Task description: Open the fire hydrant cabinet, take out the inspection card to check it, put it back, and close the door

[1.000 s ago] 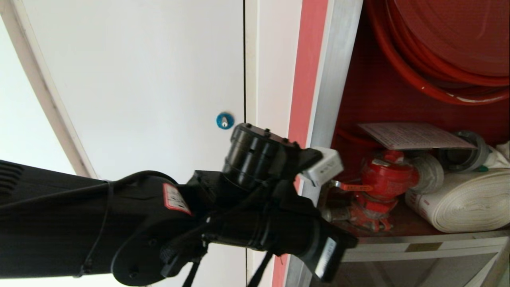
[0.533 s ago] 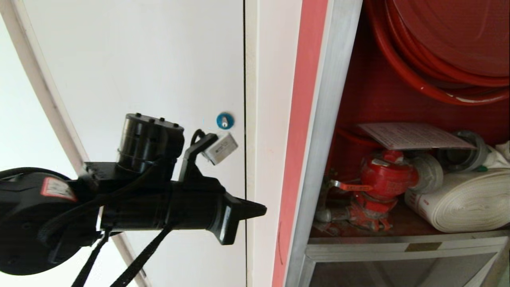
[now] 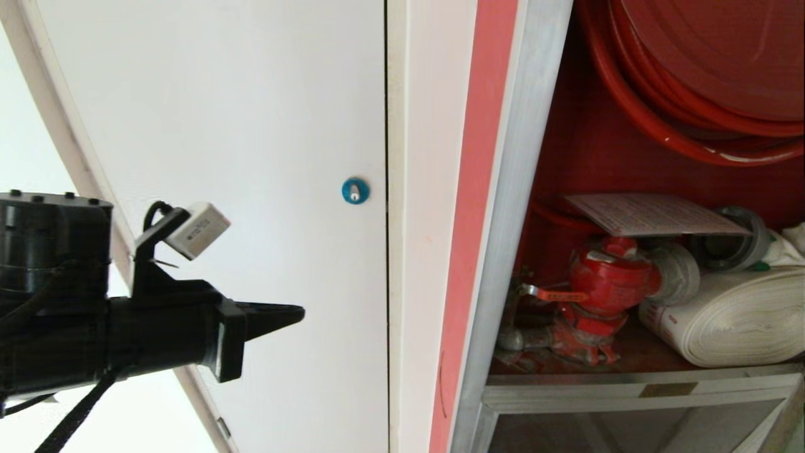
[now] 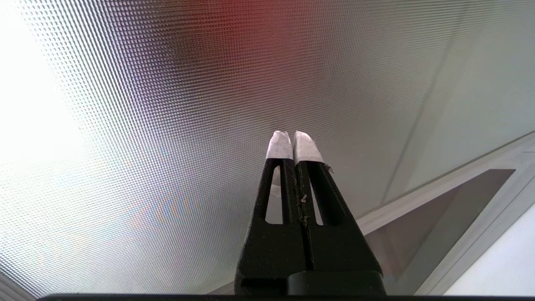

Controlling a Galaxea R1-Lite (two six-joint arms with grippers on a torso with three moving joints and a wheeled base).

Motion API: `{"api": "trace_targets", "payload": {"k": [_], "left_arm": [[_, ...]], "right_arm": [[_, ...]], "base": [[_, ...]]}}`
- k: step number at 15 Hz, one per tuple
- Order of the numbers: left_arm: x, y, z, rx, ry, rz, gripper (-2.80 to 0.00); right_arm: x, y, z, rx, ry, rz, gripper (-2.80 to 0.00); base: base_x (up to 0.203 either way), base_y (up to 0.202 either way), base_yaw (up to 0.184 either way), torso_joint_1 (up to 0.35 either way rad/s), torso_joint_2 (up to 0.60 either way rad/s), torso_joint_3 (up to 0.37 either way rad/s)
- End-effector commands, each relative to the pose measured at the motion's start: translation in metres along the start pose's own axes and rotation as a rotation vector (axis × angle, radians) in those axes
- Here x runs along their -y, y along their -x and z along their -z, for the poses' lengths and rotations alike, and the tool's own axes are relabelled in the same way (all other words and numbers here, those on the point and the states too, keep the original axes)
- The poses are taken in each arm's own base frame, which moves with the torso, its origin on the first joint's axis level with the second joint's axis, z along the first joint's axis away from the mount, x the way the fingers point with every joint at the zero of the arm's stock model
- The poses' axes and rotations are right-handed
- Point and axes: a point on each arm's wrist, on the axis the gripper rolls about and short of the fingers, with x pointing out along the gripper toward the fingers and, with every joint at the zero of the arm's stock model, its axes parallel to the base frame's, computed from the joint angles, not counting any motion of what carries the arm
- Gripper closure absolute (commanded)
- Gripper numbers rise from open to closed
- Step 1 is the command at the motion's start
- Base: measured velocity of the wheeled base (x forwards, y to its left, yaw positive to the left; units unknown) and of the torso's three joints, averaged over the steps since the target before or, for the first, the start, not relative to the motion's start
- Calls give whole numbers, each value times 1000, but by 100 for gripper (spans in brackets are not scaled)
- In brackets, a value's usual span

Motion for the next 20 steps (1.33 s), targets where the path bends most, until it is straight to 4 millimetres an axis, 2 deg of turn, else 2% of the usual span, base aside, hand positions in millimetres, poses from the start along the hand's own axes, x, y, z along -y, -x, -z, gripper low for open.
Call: {"api": "trace_targets", "payload": {"k": [1,3,6,9,14,20], "left_arm": [[-7,29,2,65,-11,-90,0],[-3,53,14,100,-54,-146,0],[19,93,35,199,-113,-201,0],[37,125,60,305,-148,-358,0],[59,157,95,470,-179,-600,0],[72,177,116,578,-192,-788,0]], "right_arm": [[0,0,0,-3,1,1,0],[0,0,0,-3,0,1,0],[0,0,1,-4,0,1,0],[0,0,1,-4,0,1,0],[0,0,1,-4,0,1,0],[0,0,0,-3,0,1,0]], "base": [[0,0,0,0,0,0],[0,0,0,0,0,0],[0,0,0,0,0,0],[0,0,0,0,0,0],[0,0,0,0,0,0],[0,0,0,0,0,0]]}}
